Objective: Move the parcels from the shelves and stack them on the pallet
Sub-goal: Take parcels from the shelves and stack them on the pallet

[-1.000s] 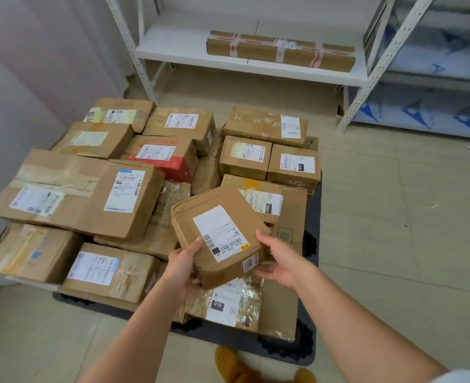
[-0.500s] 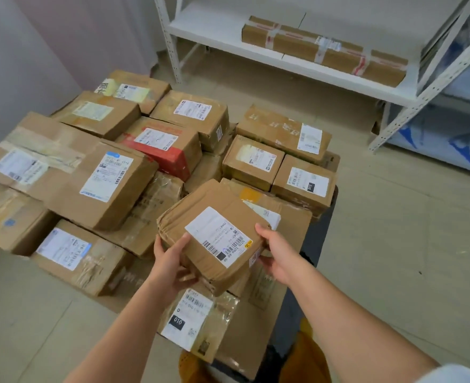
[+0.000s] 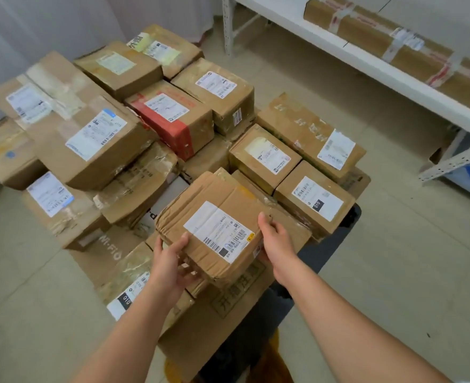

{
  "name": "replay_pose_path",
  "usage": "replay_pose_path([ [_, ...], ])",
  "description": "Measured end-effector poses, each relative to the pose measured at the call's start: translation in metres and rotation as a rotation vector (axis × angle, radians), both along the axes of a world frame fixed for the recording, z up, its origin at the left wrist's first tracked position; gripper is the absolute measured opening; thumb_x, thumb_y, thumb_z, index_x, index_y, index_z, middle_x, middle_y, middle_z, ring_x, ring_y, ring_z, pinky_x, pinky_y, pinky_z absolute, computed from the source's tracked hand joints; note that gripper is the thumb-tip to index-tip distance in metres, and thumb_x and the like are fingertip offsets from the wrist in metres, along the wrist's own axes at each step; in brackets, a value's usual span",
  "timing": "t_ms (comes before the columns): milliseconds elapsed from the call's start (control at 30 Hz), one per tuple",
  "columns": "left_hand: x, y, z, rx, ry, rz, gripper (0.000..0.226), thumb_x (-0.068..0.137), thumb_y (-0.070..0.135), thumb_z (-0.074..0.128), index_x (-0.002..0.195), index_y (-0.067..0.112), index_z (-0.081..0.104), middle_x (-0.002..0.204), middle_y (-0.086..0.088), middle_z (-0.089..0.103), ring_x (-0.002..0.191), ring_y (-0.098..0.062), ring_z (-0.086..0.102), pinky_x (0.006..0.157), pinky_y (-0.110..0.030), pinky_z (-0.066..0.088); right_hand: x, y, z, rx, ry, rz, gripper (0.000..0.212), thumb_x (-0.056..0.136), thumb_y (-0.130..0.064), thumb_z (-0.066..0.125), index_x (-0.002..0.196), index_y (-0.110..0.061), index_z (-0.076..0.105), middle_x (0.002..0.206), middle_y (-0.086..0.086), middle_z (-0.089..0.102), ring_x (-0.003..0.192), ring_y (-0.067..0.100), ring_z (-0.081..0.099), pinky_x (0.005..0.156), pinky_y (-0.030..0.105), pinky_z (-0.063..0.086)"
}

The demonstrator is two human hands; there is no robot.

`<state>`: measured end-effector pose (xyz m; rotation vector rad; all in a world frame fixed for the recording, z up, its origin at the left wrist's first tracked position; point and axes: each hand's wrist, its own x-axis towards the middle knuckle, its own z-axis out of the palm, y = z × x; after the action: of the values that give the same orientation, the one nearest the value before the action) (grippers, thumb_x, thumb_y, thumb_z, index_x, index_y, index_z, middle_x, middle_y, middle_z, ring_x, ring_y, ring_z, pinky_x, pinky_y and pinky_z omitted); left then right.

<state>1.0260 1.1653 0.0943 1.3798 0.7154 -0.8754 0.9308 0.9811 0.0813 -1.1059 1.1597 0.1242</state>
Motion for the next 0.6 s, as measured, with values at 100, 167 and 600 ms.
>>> replay_pose_path([
  [100, 0.003, 0.008, 0.004, 0.009, -0.037, -0.013, 0.062, 0.091, 0.016, 0.065, 0.142, 0.04, 0.039, 0.117, -0.017, 0.061, 0.092, -0.036, 0.067, 0.07, -0.051, 0.059, 0.004, 0.006, 0.0, 0.012, 0.002, 0.029, 0.065, 0.092, -0.064, 0.046, 0.143, -0.024, 0.044, 0.133, 0.001, 0.059, 0.118, 0.02, 0.056, 0.095, 0.036, 0.048],
  [167, 0.003, 0.011, 0.008, 0.016, -0.056, -0.032, 0.058, 0.092, 0.016, 0.065, 0.14, 0.039, 0.041, 0.114, -0.017, 0.063, 0.083, -0.033, 0.068, 0.065, -0.048, 0.059, 0.002, 0.009, 0.005, 0.021, -0.001, 0.037, 0.061, 0.094, -0.062, 0.044, 0.142, -0.023, 0.045, 0.131, 0.001, 0.059, 0.113, 0.017, 0.057, 0.084, 0.028, 0.046],
  [600, -0.01, -0.007, 0.017, -0.017, -0.074, -0.008, 0.075, 0.09, 0.022, 0.068, 0.149, 0.045, 0.029, 0.12, -0.014, 0.06, 0.102, -0.039, 0.066, 0.08, -0.055, 0.058, 0.0, -0.01, 0.012, -0.021, 0.012, 0.08, 0.054, 0.097, -0.058, 0.041, 0.138, -0.023, 0.047, 0.121, 0.001, 0.064, 0.11, 0.018, 0.06, 0.095, 0.035, 0.049],
])
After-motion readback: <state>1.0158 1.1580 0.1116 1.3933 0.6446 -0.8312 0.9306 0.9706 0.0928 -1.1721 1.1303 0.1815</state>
